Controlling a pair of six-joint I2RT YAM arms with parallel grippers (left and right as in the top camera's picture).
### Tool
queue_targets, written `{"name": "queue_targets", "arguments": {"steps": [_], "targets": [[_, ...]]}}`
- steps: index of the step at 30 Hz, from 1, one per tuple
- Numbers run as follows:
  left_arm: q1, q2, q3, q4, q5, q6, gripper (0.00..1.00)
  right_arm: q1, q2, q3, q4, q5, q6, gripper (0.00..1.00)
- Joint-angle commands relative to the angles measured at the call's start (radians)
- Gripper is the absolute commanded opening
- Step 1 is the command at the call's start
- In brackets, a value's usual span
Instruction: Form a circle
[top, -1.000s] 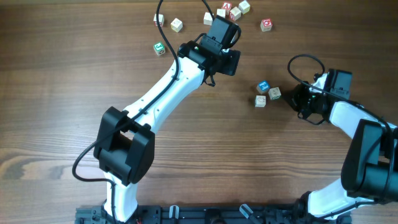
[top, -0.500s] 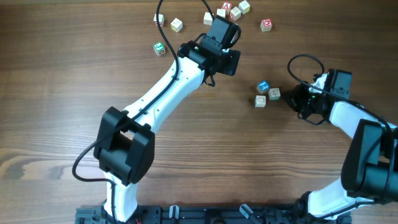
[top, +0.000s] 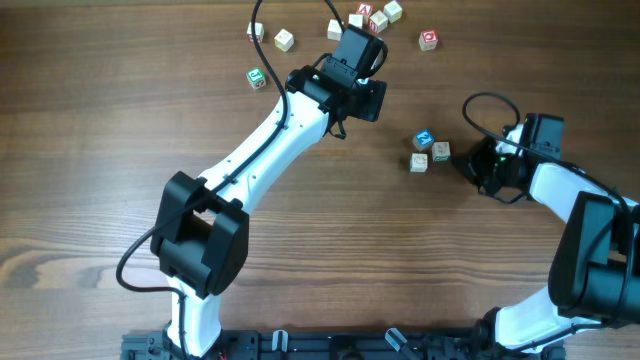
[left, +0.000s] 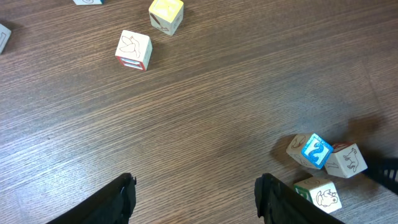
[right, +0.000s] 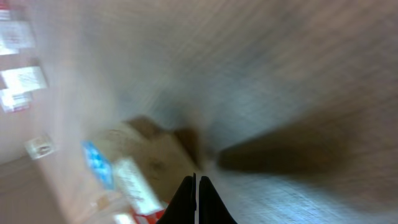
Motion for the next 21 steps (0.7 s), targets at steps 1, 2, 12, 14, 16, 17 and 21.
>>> {"name": "queue_targets", "arguments": {"steps": [1, 2, 12, 14, 16, 17, 21], "targets": [[0.002, -0.018, 0.0, 0.0, -0.01, -0.012, 0.65, 0.003, 0.013, 0.006, -0.034, 0.085, 0.006, 0.05], [0.002, -0.018, -0.001, 0.0, -0.01, -0.012, 0.65, 0.003, 0.013, 0.006, -0.037, 0.085, 0.006, 0.05], [0.002, -0.018, -0.001, 0.0, -0.01, -0.012, 0.65, 0.003, 0.013, 0.006, -0.056, -0.023, -0.019, 0.05], [0.002, -0.018, -0.001, 0.0, -0.01, -0.012, 0.65, 0.003, 0.013, 0.006, -0.056, -0.033, -0.024, 0.05], [0.002, -0.018, -0.001, 0.0, -0.01, -0.012, 0.65, 0.003, 0.013, 0.006, -0.051, -0.036, -0.024, 0.05], [0.002, -0.018, -0.001, 0.0, -0.01, -0.012, 0.65, 0.003, 0.013, 0.006, -0.046, -0.036, -0.024, 0.04], [0.002, -0.018, -0.001, 0.0, -0.01, -0.012, 0.65, 0.003, 0.013, 0.006, -0.015, -0.036, -0.028, 0.05]]}}
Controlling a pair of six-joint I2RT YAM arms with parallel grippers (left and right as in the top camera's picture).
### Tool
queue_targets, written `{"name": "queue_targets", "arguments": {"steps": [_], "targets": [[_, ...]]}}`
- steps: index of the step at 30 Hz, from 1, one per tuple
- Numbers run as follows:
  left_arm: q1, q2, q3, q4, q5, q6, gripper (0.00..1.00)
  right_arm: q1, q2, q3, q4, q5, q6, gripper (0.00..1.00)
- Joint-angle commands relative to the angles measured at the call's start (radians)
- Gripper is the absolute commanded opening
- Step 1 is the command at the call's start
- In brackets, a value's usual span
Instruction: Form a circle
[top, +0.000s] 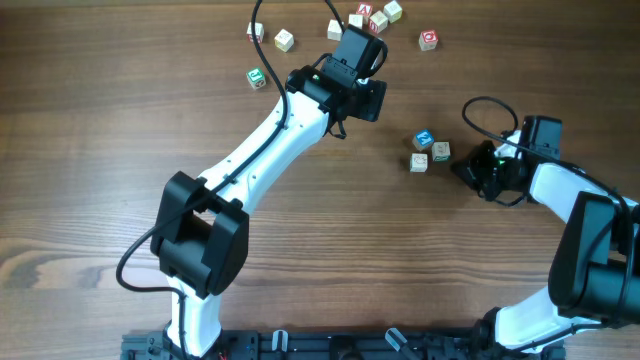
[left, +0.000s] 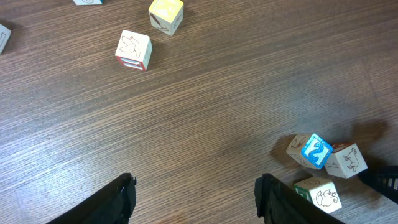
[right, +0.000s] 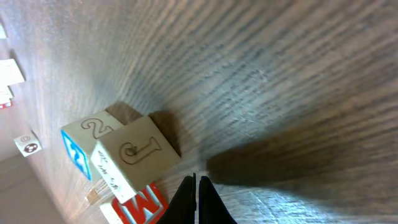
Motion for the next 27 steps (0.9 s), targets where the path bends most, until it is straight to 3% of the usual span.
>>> {"name": "queue_targets", "arguments": {"steps": [1, 27], "targets": [[0.002, -0.018, 0.0, 0.0, -0.01, -0.012, 0.65, 0.003, 0.013, 0.006, 0.03, -0.024, -0.018, 0.05], [0.002, -0.018, -0.001, 0.0, -0.01, -0.012, 0.65, 0.003, 0.013, 0.006, 0.072, -0.069, -0.019, 0.04]]}}
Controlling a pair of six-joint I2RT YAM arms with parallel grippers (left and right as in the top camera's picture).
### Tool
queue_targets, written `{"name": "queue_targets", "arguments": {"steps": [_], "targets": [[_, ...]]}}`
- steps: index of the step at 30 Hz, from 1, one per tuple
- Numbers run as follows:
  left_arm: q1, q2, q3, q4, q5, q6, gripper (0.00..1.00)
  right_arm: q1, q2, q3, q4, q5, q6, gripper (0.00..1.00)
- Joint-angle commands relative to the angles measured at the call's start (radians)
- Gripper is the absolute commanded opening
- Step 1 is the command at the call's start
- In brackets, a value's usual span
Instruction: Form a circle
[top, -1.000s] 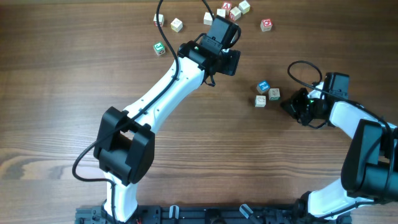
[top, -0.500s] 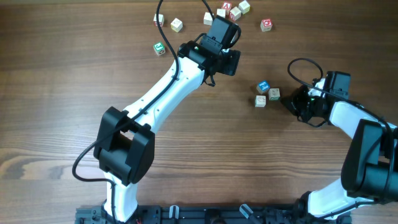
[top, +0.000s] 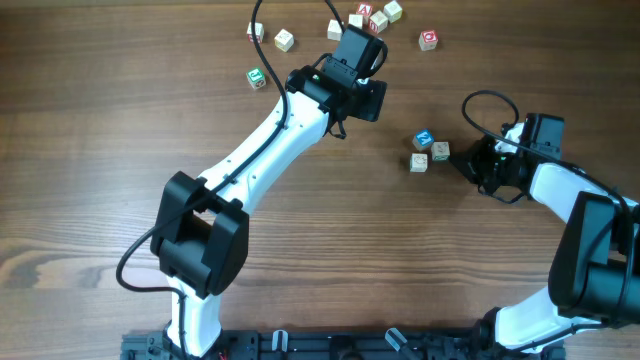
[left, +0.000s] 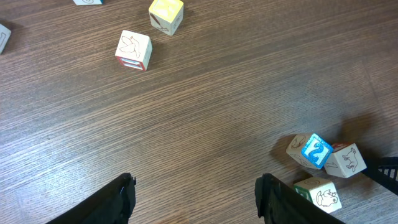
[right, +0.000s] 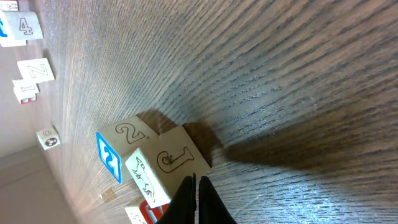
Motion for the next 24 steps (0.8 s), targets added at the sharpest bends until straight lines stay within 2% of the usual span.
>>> {"name": "queue_targets", "arguments": {"steps": [1, 7, 12, 20, 24], "targets": [[0.002, -0.018, -0.001, 0.0, -0.01, -0.013, 0.65, 0.003, 0.013, 0.006, 0.006, -0.024, -0.015, 0.05], [0.002, -0.018, 0.0, 0.0, -0.01, -0.013, 0.65, 0.003, 0.013, 0.006, -0.009, -0.013, -0.019, 0.05], [0.002, -0.018, -0.001, 0.0, -0.01, -0.013, 0.65, 0.003, 0.011, 0.007, -0.056, 0.078, -0.027, 0.04], [0.002, -0.018, -0.001, 0.008, -0.005, -0.018, 0.65, -0.024, -0.068, 0.063, -0.217, 0.238, -0.155, 0.04], [0.002, -0.018, -0.001, 0.003, 0.076, -0.043, 0.64, -0.023, -0.158, 0.074, -0.277, 0.278, -0.199, 0.04]]}}
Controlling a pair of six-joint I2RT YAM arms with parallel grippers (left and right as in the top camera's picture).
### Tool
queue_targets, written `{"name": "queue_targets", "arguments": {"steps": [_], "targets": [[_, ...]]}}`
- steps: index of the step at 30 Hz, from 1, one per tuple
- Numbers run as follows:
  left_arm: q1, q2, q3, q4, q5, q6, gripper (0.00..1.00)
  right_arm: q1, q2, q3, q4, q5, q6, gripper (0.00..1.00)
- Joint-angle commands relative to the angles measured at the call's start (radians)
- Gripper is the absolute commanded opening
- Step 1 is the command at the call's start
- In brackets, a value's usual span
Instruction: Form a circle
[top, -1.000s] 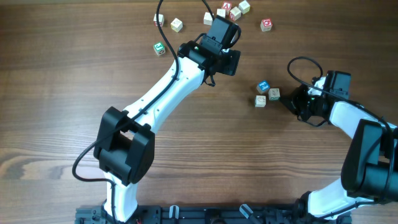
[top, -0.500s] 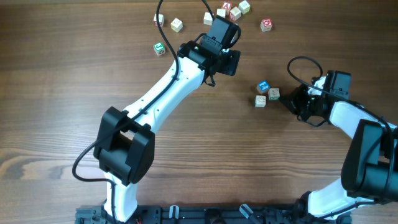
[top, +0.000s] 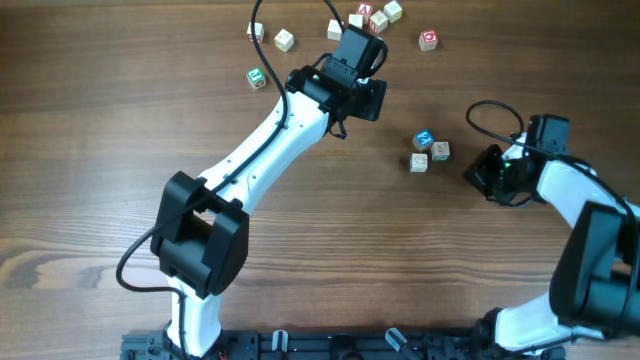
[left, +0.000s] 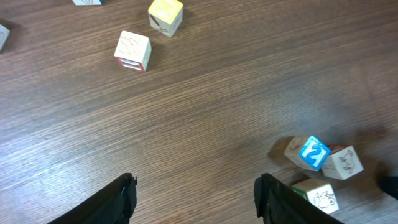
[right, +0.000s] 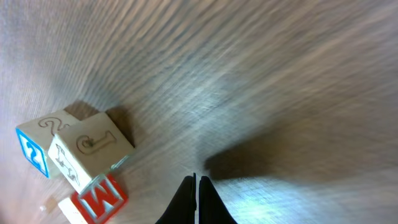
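Observation:
Three lettered wooden blocks sit bunched at mid-right: a blue-sided "2" block, a "J" block and a red "M" block. My right gripper is shut and empty, low over the wood, a short gap to the right of the J block. My left gripper is open and empty above bare wood, with the same bunch at its lower right.
More blocks lie scattered along the far edge: two pale ones, a green one, a group of several and a red one. The left arm crosses the table's middle diagonally. A black cable loops near the right arm.
My right gripper, still shut, has drawn back to the right, leaving a wider gap to the J block. The three blocks and the left arm are about where they were.
My right gripper stayed shut beside the three-block bunch throughout. It stood just right of it, then with its tip closer to the J block, and now it is farther off again. The left gripper has hung open over the same spot.

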Motion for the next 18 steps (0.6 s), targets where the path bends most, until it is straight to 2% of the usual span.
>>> {"name": "queue_targets", "arguments": {"steps": [1, 5, 7, 9, 11, 14, 16, 18], "targets": [[0.002, -0.018, -0.001, -0.008, 0.086, -0.028, 0.64, -0.002, -0.127, 0.034, -0.031, 0.083, -0.095, 0.04], [-0.001, -0.018, -0.001, -0.089, 0.181, 0.002, 0.66, -0.002, -0.234, 0.034, -0.061, 0.126, -0.107, 0.05], [-0.009, -0.014, -0.001, -0.14, 0.238, 0.045, 0.77, -0.002, -0.28, 0.034, -0.073, 0.17, -0.107, 0.07], [-0.027, -0.006, -0.001, -0.182, 0.263, 0.059, 0.8, -0.002, -0.318, 0.034, -0.076, 0.196, -0.105, 0.13], [-0.051, 0.009, -0.011, -0.188, 0.263, 0.059, 0.86, -0.002, -0.348, 0.034, -0.076, 0.199, -0.103, 0.22], [-0.097, 0.029, -0.035, -0.171, 0.262, 0.06, 0.92, -0.002, -0.37, 0.034, -0.085, 0.2, -0.096, 0.41], [-0.125, 0.044, -0.045, -0.141, 0.262, 0.06, 0.92, -0.002, -0.37, 0.034, -0.095, 0.203, -0.083, 0.54], [-0.15, 0.062, -0.048, -0.099, 0.253, 0.059, 0.92, -0.002, -0.37, 0.034, -0.102, 0.21, -0.071, 0.57]]}}
